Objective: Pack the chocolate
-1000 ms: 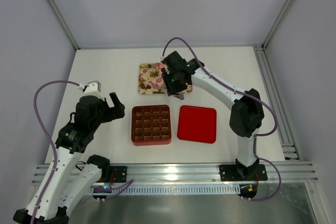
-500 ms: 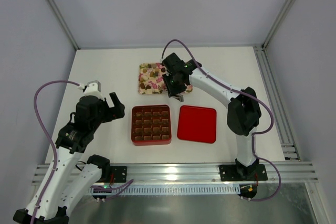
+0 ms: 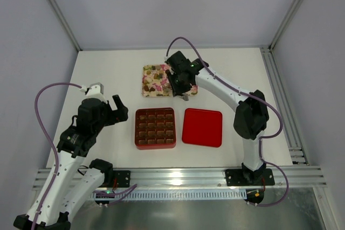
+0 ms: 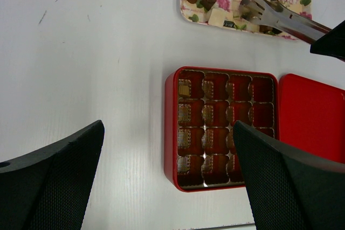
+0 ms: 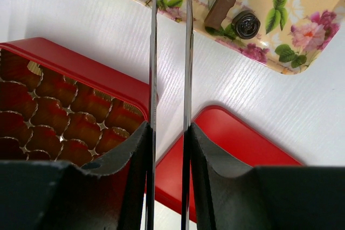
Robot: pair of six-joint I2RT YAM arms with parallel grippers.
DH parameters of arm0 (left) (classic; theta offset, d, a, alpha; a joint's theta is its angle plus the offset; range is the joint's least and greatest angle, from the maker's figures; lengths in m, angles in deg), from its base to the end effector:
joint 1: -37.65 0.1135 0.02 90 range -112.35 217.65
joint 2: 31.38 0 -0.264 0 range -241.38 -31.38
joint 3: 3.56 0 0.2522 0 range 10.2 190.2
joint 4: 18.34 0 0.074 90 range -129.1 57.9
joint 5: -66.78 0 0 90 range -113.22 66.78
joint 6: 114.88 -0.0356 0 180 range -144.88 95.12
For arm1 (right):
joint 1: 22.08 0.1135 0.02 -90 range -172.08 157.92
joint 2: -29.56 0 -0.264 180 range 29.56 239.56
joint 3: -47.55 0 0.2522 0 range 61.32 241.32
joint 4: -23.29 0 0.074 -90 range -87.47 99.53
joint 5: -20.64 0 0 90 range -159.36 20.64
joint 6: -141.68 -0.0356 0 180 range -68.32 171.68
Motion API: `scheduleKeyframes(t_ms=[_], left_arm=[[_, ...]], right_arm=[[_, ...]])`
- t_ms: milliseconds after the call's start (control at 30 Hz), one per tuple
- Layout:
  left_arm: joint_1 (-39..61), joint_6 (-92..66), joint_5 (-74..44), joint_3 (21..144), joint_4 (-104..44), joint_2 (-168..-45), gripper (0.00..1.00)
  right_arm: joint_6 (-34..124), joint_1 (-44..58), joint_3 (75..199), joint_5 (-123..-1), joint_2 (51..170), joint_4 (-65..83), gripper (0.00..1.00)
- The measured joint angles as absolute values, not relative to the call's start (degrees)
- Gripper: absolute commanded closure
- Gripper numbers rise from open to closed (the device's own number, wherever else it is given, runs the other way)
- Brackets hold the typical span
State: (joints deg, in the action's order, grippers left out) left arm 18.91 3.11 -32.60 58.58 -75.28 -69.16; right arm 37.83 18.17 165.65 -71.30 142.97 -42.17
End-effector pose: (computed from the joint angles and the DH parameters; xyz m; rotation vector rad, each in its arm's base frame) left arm 0.1279 -0.0372 0.3205 -0.2689 2.1293 -0.3042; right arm 0.3288 0.2768 0.2808 -0.5957 2.5912 0.2752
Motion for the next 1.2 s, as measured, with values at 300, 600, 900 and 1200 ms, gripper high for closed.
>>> scheduleKeyframes(t_ms=[300, 600, 900, 1200], left_arm=[[18.9, 3.1, -32.6, 58.6, -75.3, -69.1, 0.00], [18.9, 3.1, -32.6, 58.6, -75.3, -69.1, 0.00], [18.9, 3.1, -32.6, 58.6, -75.3, -69.1, 0.00], [18.9, 3.1, -32.6, 58.6, -75.3, -69.1, 0.00]], right_arm=[[37.8, 18.0, 165.8, -70.9, 139.9, -43.0, 0.71], [37.3, 24.4, 161.2, -70.7, 129.9, -43.2, 0.71], [34.6, 32.1, 153.6, -70.1, 126.3, -42.6, 0.71], [33.1, 34.1, 151.8, -70.1, 126.4, -41.6, 0.70]])
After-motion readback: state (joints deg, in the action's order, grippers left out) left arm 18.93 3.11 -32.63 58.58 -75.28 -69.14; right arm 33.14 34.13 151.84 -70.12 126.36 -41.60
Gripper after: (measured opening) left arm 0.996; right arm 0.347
